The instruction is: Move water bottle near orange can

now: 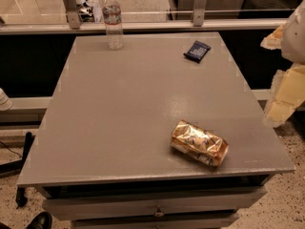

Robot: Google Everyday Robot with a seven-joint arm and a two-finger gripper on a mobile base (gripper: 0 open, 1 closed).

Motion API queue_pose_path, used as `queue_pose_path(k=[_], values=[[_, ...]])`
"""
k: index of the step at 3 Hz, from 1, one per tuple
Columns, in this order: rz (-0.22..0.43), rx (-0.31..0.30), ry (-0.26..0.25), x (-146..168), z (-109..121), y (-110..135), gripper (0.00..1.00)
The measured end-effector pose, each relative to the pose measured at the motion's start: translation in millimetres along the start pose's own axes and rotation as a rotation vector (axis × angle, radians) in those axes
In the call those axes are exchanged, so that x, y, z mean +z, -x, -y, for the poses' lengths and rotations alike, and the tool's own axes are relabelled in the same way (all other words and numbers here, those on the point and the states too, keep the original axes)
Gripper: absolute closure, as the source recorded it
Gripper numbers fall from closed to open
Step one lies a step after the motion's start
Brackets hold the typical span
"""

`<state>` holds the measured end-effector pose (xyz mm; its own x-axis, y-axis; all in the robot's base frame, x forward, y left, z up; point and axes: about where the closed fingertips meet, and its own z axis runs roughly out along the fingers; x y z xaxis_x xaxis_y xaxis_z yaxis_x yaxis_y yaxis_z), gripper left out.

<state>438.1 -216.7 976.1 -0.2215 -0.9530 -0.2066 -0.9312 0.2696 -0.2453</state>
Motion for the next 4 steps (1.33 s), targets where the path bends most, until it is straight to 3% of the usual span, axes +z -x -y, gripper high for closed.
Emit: queue_pose_path(k=[1, 2, 3, 4], values=[[0.015, 0.003, -0.013, 0.8, 1.3, 5.8, 0.0], [0.082, -0.006, -0.032, 17.0, 14.5, 36.3, 0.0], [0.21, -0.014, -0.063, 41.9, 43.5, 83.8, 0.0], [0.378, 0.029, -0.082, 72.7, 75.0, 132.0, 0.0]])
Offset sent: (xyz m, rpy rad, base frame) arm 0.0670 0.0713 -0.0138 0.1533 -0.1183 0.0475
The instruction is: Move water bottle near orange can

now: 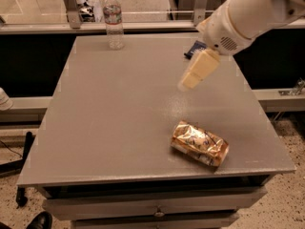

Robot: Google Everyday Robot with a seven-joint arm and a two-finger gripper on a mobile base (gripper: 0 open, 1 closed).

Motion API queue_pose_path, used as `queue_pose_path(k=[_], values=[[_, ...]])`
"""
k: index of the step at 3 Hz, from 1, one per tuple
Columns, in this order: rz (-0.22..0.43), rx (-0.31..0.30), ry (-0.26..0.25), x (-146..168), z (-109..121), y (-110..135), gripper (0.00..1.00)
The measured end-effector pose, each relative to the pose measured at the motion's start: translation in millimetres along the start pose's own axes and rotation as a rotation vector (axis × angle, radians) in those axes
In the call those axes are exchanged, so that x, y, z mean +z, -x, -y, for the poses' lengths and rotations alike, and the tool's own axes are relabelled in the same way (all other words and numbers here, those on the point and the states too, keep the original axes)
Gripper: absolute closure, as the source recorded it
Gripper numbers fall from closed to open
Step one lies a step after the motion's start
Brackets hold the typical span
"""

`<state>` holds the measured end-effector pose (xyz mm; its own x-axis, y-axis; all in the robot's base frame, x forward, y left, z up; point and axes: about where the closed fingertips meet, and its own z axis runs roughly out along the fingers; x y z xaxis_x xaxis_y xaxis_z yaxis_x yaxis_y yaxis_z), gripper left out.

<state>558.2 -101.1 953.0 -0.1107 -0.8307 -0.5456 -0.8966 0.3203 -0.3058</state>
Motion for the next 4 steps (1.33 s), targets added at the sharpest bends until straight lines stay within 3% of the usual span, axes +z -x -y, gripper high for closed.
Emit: queue_pose_path(k=[1, 2, 3, 4], values=[[0.041, 0.005, -0.051, 3.6, 14.4, 9.2, 0.0], [0.041, 0.005, -0.051, 3.6, 14.3, 9.2, 0.0], [0.069, 0.046, -0.106, 10.2, 27.2, 15.7, 0.0], [0.145, 0.118, -0.184, 36.8, 62.1, 38.8, 0.0]])
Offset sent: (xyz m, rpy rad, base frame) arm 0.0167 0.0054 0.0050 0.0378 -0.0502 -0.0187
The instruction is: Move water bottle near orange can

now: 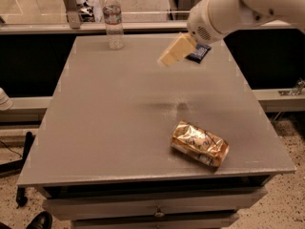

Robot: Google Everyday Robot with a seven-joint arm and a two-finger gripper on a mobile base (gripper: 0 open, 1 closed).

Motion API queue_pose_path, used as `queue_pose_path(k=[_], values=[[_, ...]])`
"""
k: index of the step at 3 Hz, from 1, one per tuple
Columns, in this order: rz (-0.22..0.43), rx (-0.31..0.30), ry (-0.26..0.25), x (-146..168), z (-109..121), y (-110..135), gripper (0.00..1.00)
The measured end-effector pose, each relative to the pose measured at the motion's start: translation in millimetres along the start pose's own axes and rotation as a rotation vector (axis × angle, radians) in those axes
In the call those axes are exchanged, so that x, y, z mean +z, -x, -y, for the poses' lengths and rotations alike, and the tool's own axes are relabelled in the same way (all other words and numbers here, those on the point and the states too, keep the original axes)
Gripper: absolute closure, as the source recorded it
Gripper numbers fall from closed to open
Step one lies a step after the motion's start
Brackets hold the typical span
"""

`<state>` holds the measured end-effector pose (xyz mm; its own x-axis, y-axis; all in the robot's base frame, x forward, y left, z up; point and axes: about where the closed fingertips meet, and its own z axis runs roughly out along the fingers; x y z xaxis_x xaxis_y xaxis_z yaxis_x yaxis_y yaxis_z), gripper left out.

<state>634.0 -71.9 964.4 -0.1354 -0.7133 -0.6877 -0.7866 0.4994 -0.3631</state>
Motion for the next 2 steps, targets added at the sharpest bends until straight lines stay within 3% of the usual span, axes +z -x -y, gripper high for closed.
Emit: queue_pose_path(k=[1, 2], values=[[0.095, 0.05, -0.048, 42.5, 26.8, 32.6, 0.0], [0.205, 0.093, -0.032, 84.1, 41.0, 69.4, 0.0]])
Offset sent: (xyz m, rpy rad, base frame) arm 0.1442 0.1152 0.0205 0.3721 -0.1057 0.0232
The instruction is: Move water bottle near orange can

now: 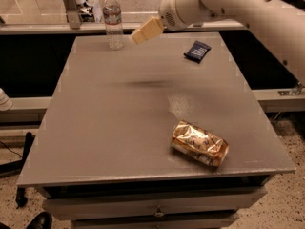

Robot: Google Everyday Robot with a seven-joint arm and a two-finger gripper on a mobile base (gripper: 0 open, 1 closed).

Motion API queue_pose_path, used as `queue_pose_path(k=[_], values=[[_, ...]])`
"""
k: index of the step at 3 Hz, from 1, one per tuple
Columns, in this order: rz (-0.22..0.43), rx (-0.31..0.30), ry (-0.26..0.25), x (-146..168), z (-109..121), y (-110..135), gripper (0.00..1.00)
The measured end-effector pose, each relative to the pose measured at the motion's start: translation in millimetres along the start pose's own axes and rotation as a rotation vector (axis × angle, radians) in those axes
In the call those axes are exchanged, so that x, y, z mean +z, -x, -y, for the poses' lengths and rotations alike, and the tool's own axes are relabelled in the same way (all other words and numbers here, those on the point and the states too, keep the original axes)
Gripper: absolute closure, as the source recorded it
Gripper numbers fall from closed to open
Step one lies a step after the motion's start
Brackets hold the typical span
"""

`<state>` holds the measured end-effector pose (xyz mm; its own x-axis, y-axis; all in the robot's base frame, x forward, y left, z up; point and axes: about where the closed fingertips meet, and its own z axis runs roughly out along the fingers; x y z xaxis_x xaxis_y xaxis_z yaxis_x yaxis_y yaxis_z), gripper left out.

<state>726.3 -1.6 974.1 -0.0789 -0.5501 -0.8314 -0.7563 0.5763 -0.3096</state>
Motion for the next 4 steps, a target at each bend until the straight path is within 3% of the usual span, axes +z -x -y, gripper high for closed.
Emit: queue_pose_path(k=[2, 4], values=[[0.196, 0.02, 0.086, 76.2, -2.3, 60.3, 0.0], [0.276, 0.052, 0.109, 123.9, 21.6, 57.9, 0.0]])
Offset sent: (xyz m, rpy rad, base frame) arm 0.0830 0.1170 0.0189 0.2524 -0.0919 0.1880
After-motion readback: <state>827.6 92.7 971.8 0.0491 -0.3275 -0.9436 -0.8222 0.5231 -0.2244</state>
